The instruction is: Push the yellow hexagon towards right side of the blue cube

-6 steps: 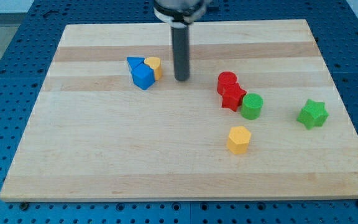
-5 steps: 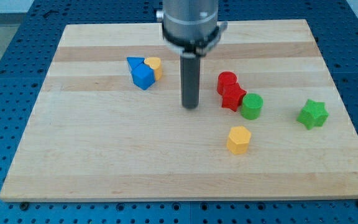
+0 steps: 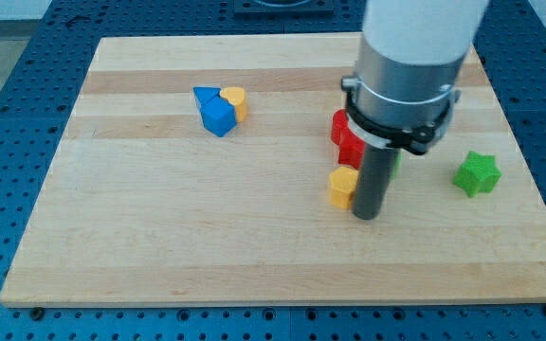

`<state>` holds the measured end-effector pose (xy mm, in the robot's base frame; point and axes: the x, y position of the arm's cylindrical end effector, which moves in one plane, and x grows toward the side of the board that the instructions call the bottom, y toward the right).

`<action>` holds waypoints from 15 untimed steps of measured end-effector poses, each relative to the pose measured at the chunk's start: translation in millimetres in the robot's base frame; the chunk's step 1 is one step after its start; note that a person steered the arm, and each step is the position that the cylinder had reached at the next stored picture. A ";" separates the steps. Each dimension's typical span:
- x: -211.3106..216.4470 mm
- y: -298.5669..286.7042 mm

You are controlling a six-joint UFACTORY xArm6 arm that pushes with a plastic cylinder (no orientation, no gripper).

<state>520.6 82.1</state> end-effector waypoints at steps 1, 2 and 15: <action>-27.0 -22.2; -51.5 -52.1; -128.4 -87.0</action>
